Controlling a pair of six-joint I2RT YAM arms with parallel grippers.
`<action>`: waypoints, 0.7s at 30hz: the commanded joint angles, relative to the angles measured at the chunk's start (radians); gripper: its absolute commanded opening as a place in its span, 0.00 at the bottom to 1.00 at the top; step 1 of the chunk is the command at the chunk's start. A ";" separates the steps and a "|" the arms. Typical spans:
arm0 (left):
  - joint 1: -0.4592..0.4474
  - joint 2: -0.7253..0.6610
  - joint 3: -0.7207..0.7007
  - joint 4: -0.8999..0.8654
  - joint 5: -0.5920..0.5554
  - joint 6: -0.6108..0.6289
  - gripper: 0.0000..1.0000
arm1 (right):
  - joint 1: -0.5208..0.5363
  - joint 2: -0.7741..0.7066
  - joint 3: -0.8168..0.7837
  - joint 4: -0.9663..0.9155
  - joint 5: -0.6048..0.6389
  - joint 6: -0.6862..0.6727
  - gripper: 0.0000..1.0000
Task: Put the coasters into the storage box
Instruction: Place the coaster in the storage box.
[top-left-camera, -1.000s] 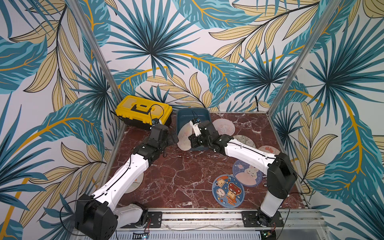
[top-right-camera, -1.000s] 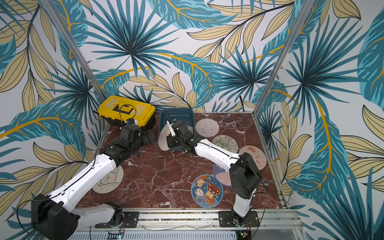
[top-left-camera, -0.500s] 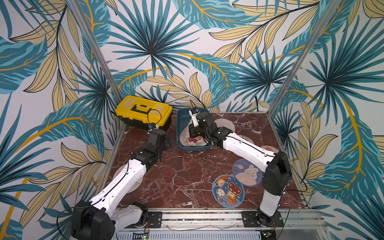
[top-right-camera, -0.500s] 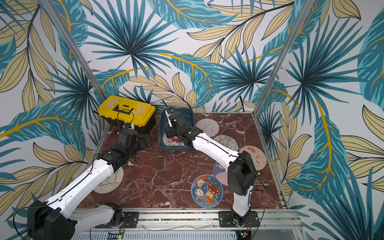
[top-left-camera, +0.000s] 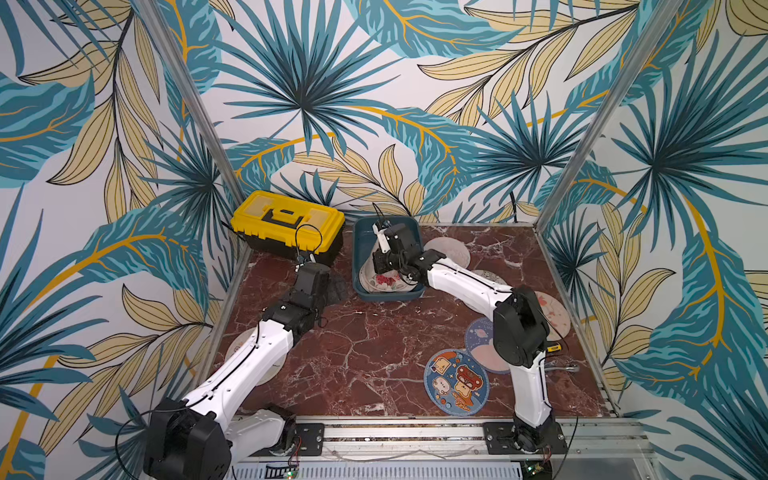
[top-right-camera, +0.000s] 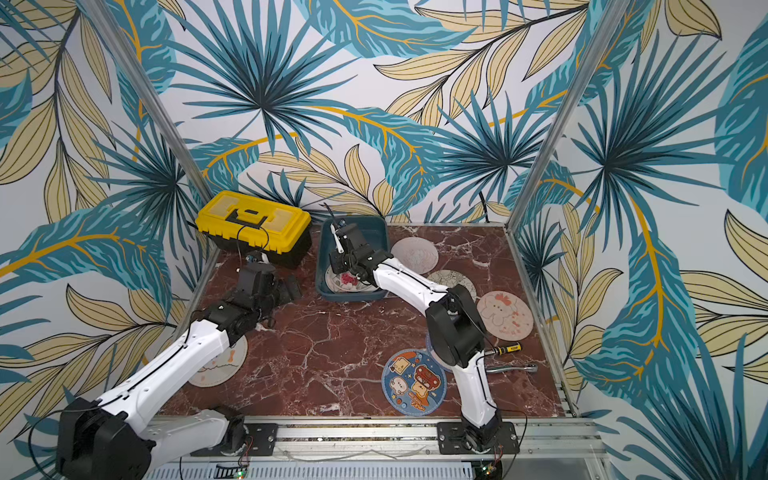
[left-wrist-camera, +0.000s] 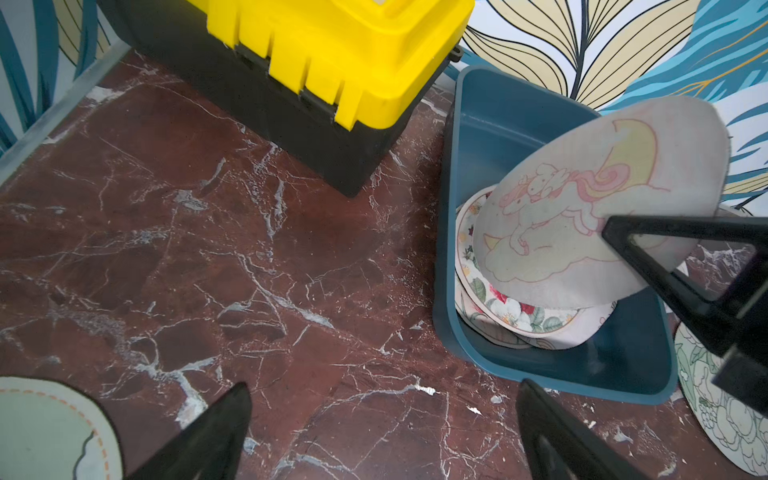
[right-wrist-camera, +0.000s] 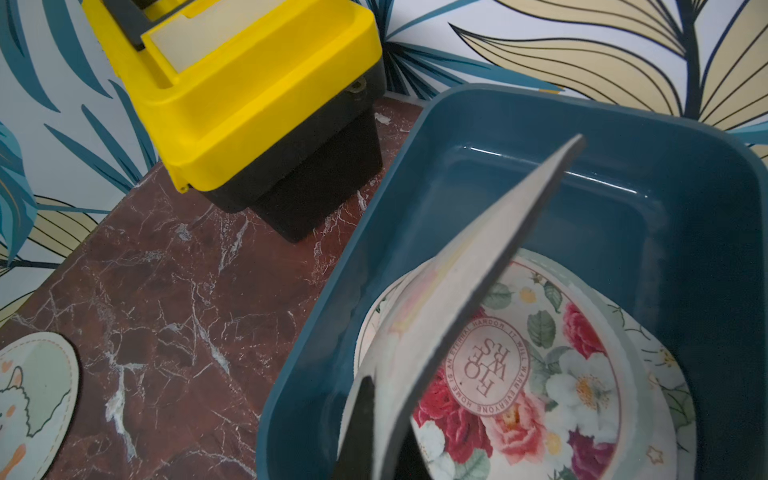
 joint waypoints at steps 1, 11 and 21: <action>0.008 0.014 -0.024 0.028 0.006 0.004 1.00 | -0.020 0.023 0.033 0.037 -0.046 0.032 0.00; 0.030 0.022 -0.029 -0.006 0.001 -0.002 1.00 | -0.082 0.046 -0.070 -0.047 0.036 0.126 0.00; 0.049 0.007 -0.048 -0.050 -0.004 -0.035 0.99 | -0.093 0.060 -0.123 -0.183 0.135 0.168 0.00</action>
